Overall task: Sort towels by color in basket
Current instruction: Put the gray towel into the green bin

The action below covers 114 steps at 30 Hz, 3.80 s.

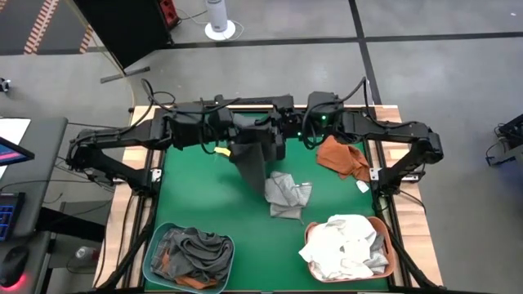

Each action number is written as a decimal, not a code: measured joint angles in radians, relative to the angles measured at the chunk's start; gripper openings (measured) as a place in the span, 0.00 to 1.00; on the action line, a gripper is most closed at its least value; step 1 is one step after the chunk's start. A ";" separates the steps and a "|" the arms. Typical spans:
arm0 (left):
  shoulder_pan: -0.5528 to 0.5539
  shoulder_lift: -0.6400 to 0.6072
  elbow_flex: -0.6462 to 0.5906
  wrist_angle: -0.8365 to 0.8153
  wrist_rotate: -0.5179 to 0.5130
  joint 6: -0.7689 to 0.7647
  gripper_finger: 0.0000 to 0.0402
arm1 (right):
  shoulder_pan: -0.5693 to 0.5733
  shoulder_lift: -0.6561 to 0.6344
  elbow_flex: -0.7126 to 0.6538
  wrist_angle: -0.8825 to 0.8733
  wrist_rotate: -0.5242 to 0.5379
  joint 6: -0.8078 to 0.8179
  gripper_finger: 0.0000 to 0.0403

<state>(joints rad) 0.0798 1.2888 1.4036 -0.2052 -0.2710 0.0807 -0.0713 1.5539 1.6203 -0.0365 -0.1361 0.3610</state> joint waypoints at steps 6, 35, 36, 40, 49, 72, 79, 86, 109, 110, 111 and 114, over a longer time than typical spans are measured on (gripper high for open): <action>0.006 -0.052 0.027 -0.016 -0.051 -0.023 0.01 | 0.026 -0.006 0.000 -0.018 -0.022 0.031 0.41; -0.011 -0.295 0.320 -0.165 1.126 -0.965 0.00 | -0.072 -0.187 -0.028 -0.648 0.241 0.247 0.66; -0.019 -0.290 0.320 -0.135 1.147 -1.015 0.00 | -0.077 -0.176 -0.034 -0.656 0.241 0.269 0.66; -0.083 -0.253 0.320 -0.011 1.166 -1.187 0.00 | -0.085 -0.130 -0.038 -0.685 0.241 0.309 0.66; -0.280 -0.172 0.319 -0.152 1.126 -1.233 0.00 | -0.091 -0.091 -0.038 -0.813 0.240 0.263 0.66; -0.658 0.246 0.309 -1.211 0.569 -0.968 0.00 | 0.073 -0.030 -0.039 -1.129 0.356 0.114 0.66; -0.782 0.401 0.309 -1.085 0.538 -0.916 0.00 | 0.123 0.002 -0.039 -1.167 0.370 0.116 0.66; -0.860 0.500 0.309 -1.017 0.505 -1.013 0.00 | 0.158 0.014 -0.039 -1.158 0.401 0.117 0.66; -0.906 0.519 -0.198 -0.477 0.377 -1.518 0.00 | 0.217 0.014 -0.039 -1.152 0.400 0.173 0.66; -0.906 0.520 -0.204 -0.479 0.375 -1.542 0.00 | 0.216 0.014 -0.039 -1.152 0.400 0.173 0.66; -0.905 0.520 -0.206 -0.481 0.375 -1.564 0.01 | 0.215 0.013 -0.039 -1.152 0.400 0.173 0.66; -0.904 0.519 -0.198 -0.480 0.368 -1.605 0.07 | 0.215 0.013 -0.039 -1.152 0.400 0.173 0.66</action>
<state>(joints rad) -0.8238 1.8080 1.2055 -0.6853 0.0970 -1.5239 0.1432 1.5673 1.5818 -1.1885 0.2643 0.5341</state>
